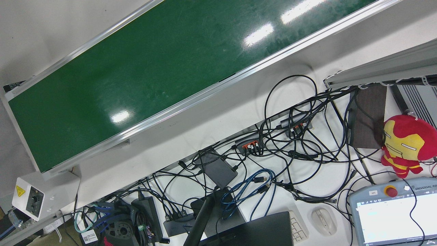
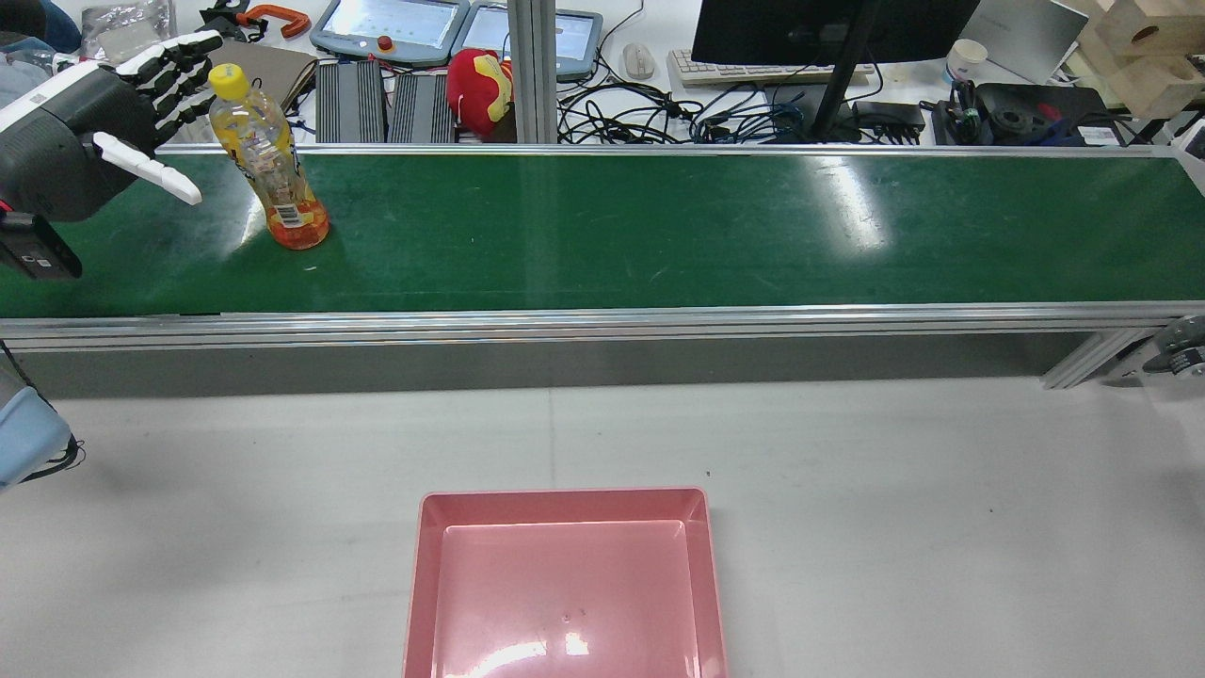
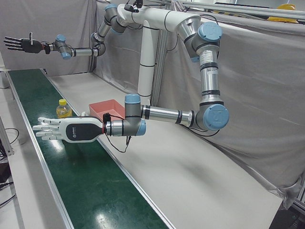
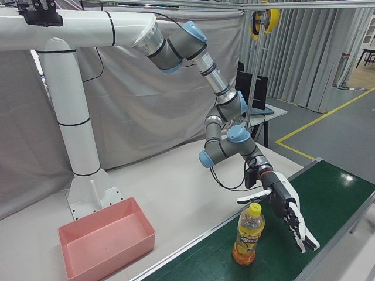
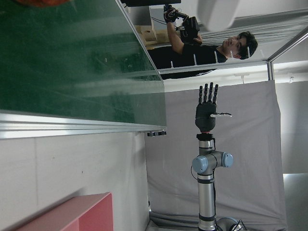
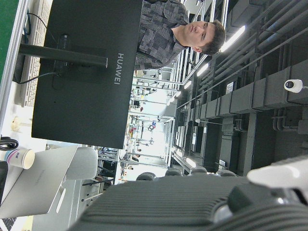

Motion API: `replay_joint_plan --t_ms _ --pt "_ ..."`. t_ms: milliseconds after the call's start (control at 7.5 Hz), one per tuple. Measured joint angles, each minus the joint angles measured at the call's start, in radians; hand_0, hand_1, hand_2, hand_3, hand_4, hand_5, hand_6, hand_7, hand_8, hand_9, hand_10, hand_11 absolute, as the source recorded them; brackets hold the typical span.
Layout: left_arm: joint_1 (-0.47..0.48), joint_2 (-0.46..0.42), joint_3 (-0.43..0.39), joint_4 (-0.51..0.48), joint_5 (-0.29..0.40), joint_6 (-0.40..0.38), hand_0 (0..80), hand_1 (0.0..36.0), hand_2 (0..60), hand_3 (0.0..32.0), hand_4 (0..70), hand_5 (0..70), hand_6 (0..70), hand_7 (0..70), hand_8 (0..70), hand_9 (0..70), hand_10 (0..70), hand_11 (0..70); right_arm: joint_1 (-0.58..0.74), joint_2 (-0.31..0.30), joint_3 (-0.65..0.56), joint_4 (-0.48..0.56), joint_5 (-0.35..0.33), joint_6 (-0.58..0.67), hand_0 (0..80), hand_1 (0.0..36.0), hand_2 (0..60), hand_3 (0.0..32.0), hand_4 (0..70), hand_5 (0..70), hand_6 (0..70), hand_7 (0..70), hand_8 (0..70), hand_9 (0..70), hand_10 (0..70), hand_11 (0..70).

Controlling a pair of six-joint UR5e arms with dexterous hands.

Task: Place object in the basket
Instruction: 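Move the left hand toward the orange-labelled bottle on the conveyor, then close the left hand fingers around the bottle's upper body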

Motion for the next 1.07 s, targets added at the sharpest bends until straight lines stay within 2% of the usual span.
replay_joint_plan --t_ms 133,533,667,800,933,1067 --pt "0.028 -0.007 0.002 0.007 -0.03 0.009 73.2 13.2 0.0 0.6 4.7 19.0 0.0 2.0 0.0 0.0 2.8 7.0 0.0 0.0 0.001 0.0 0.0 0.0 0.0 0.0 0.0 0.0 0.0 0.0 0.0 0.0 0.0 0.0 0.0 0.0" --pt "0.099 -0.013 0.009 0.011 -0.086 0.031 71.8 13.1 0.0 0.0 5.3 20.4 0.0 2.3 0.0 0.0 3.3 7.6 0.0 0.0 0.001 0.0 0.0 0.0 0.0 0.0 0.0 0.0 0.0 0.0 0.0 0.0 0.0 0.0 0.0 0.0" --pt "0.103 -0.016 0.009 0.011 -0.089 0.032 69.4 13.0 0.0 0.0 6.4 25.7 0.0 3.4 0.0 0.0 4.6 9.4 0.0 0.0 0.002 0.0 0.0 0.0 0.0 0.0 0.0 0.0 0.0 0.0 0.0 0.0 0.0 0.0 0.0 0.0" --pt "0.105 -0.021 0.009 0.014 -0.09 0.033 65.0 12.5 0.0 0.0 10.1 34.2 0.0 4.9 1.6 2.8 7.1 12.8 0.0 0.0 0.002 0.0 0.0 0.0 0.0 0.0 0.0 0.0 0.0 0.0 0.0 0.0 0.0 0.0 0.0 0.0" --pt "0.105 -0.032 0.008 0.023 -0.09 0.033 66.1 13.3 0.0 0.0 11.7 30.7 0.0 4.5 1.4 2.6 8.3 14.7 0.0 0.0 0.002 0.0 0.0 0.0 0.0 0.0 0.0 0.0 0.0 0.0 0.0 0.0 0.0 0.0 0.0 0.0" --pt "0.106 -0.044 0.008 0.034 -0.09 0.033 63.9 13.0 0.0 0.0 11.8 30.9 0.0 4.5 0.9 1.9 8.2 14.4 0.0 0.0 0.002 0.0 0.0 0.0 0.0 0.0 0.0 0.0 0.0 0.0 0.0 0.0 0.0 0.0 0.0 0.0"
